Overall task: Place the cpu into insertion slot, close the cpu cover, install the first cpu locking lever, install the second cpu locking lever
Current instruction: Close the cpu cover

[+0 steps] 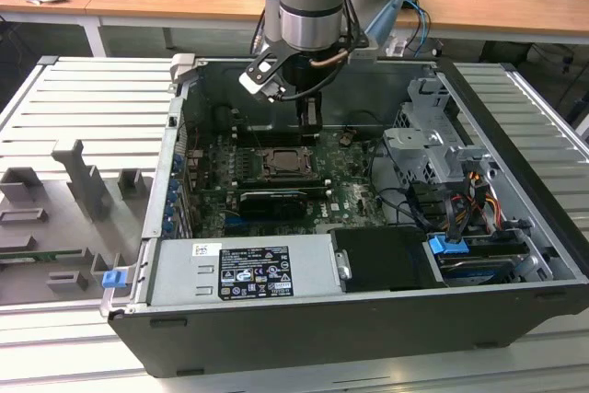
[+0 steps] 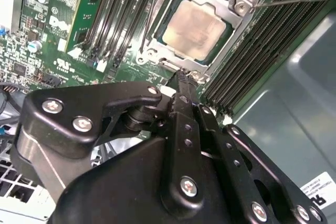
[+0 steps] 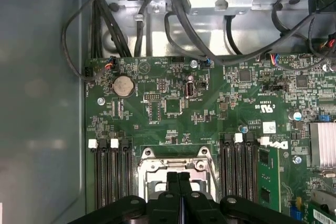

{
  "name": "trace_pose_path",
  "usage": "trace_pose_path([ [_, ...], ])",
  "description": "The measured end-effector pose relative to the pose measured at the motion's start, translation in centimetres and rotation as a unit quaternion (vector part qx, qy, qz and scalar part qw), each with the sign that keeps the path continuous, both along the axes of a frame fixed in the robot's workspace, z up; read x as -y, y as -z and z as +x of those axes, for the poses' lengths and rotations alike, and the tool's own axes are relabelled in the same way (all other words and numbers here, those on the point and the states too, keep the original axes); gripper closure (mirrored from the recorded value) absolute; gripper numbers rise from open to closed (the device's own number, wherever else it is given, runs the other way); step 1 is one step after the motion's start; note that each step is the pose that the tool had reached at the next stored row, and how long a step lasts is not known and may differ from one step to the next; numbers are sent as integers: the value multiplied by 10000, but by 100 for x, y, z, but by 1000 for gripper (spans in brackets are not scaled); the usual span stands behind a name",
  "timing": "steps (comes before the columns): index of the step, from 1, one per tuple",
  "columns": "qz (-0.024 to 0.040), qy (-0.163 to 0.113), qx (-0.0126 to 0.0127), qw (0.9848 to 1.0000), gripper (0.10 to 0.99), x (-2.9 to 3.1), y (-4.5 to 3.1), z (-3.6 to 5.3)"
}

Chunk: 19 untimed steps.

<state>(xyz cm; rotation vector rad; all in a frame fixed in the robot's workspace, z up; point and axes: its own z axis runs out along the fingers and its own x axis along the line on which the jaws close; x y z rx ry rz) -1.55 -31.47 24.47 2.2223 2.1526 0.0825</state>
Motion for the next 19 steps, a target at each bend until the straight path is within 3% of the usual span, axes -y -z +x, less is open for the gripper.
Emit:
trace_pose_path([
  [3,45,-18,2,10000,980,8,26,-23],
  [7,58,-92,4,9999,980,19,57,-25],
  [11,57,-441,-47,9990,980,19,88,-25],
  [14,61,-536,-133,9985,980,25,107,-31],
  [19,62,-551,-157,9983,980,25,110,-72],
])
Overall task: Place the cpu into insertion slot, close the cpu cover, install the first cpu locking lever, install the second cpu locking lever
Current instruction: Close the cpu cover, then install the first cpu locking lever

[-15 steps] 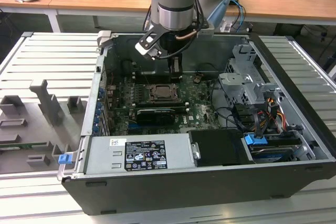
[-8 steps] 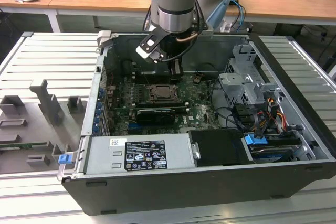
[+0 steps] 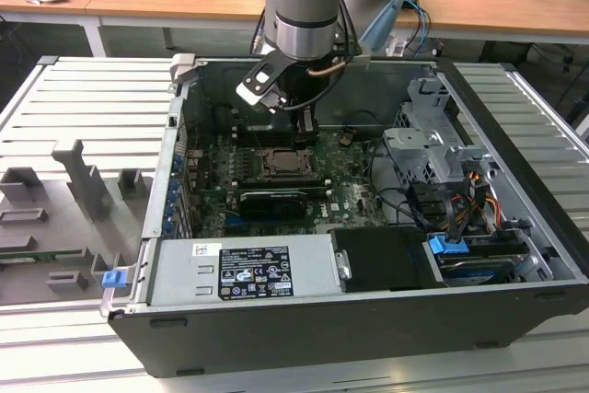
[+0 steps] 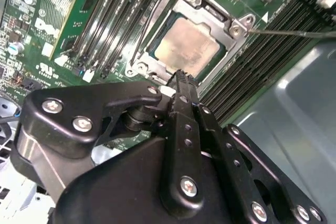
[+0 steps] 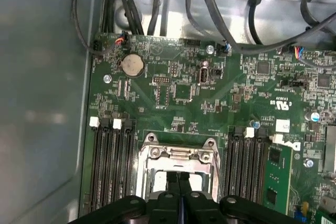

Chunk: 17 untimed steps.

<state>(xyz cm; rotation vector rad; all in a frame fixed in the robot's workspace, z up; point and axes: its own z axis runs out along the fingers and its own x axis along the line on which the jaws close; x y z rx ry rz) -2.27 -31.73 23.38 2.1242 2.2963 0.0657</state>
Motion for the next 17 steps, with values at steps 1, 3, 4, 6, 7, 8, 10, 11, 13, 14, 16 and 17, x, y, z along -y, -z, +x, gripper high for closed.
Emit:
trace_pose_path([
  [1,1,-5,0,10000,980,0,0,-18],
  [3,-1,-9,0,10000,980,1,0,-82],
  [4,0,-8,0,10000,980,1,0,-108],
  [6,0,-8,0,10000,980,0,0,-146],
  [7,0,-8,-1,10000,980,1,0,-155],
  [8,1,-9,0,10000,980,0,0,-162],
  [10,1,-9,-1,10000,980,0,0,-173],
  [11,2,-8,-1,10000,980,0,0,-181],
  [13,2,-9,0,10000,980,0,0,-186],
  [14,2,-9,-1,10000,980,1,-1,-187],
  [16,2,-9,0,10000,980,1,-5,-187],
  [17,3,-9,0,10000,980,1,-6,-187],
])
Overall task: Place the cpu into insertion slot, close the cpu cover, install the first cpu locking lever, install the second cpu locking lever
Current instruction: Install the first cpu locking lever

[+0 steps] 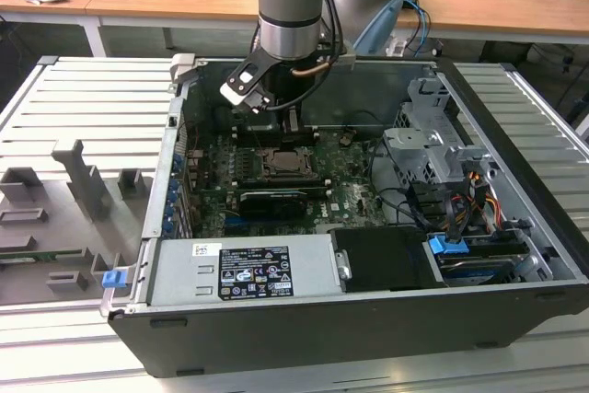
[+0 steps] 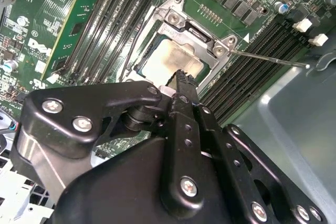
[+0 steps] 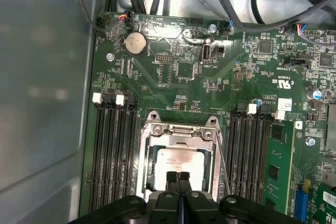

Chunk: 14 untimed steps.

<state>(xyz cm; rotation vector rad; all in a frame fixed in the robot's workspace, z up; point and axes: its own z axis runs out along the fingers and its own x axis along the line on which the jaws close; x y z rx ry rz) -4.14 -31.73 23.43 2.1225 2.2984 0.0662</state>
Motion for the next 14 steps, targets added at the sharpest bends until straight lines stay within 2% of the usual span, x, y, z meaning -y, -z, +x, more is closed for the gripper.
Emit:
trace_pose_path([
  [14,-1,2,0,10000,980,0,-63,0],
])
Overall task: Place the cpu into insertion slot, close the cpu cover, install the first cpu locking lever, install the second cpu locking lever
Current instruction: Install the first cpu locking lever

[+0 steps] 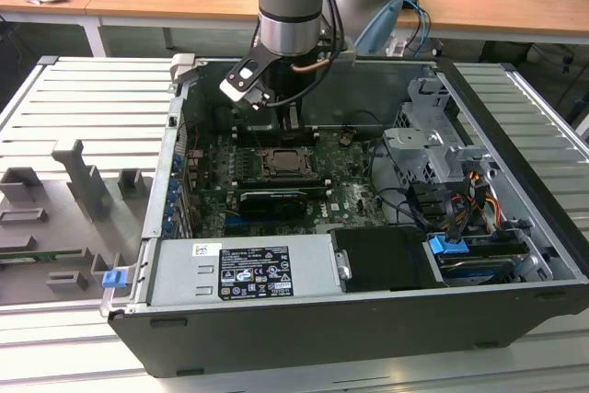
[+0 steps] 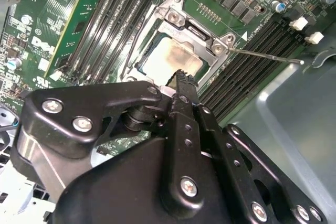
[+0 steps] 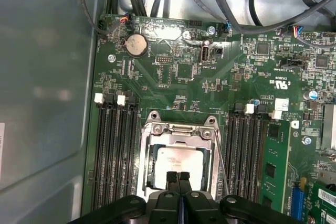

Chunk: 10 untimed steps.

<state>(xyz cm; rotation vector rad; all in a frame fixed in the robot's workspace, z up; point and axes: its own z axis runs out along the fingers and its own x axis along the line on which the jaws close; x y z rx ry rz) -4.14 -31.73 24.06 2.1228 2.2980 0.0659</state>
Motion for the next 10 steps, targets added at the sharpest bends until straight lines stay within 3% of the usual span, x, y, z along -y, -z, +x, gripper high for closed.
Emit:
trace_pose_path([
  [10,0,0,0,10000,980,0,-207,0],
])
